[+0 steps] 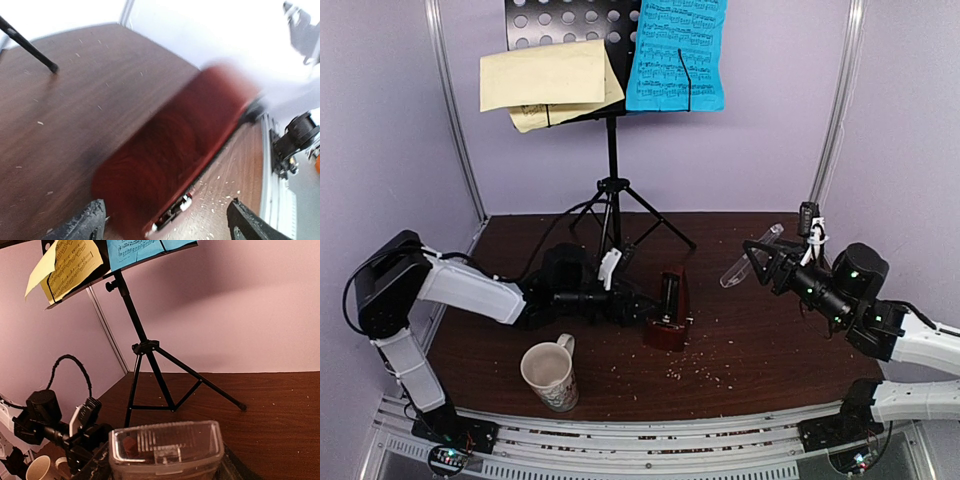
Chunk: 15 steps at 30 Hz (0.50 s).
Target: Pack up the instrument practice props
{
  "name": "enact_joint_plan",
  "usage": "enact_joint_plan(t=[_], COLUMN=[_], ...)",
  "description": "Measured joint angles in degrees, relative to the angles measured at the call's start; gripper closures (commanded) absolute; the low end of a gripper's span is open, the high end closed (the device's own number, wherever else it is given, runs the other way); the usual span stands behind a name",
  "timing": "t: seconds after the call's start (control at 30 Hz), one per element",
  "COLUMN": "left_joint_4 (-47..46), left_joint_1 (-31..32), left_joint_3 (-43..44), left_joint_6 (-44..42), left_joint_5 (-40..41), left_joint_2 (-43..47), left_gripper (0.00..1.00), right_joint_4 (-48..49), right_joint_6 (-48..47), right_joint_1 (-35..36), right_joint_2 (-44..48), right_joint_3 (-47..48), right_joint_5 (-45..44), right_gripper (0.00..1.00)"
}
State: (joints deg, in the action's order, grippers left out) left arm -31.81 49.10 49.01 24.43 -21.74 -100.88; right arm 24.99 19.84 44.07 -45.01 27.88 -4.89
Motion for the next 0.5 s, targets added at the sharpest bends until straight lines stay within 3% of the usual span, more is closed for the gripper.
enact_joint_plan(t=[0.13,0.27,0.5], left_joint_4=[2.5,7.6,19.8], left_joint_1=[-3.7,-6.3,-9.4], left_joint_3=[-2.7,0.2,14.8], left_joint_6=[0.8,0.7,-1.3], left_joint_5=[-1.7,-4.5,-12.7], left_joint_2=[9.7,16.6,14.4], left_gripper=[0.09,0.09,0.1], right_joint_4=[-4.2,-7.1,-8.8], right_joint_6=[-1.6,-1.6,0.1], right_joint_1=[0.0,0.8,8.7], right_joint_2=[0.1,0.1,-2.4], right_joint_3=[2.1,2.6,2.5], right_joint_5=[-0.5,-0.7,-5.5], right_gripper=[0.48,0.48,0.48])
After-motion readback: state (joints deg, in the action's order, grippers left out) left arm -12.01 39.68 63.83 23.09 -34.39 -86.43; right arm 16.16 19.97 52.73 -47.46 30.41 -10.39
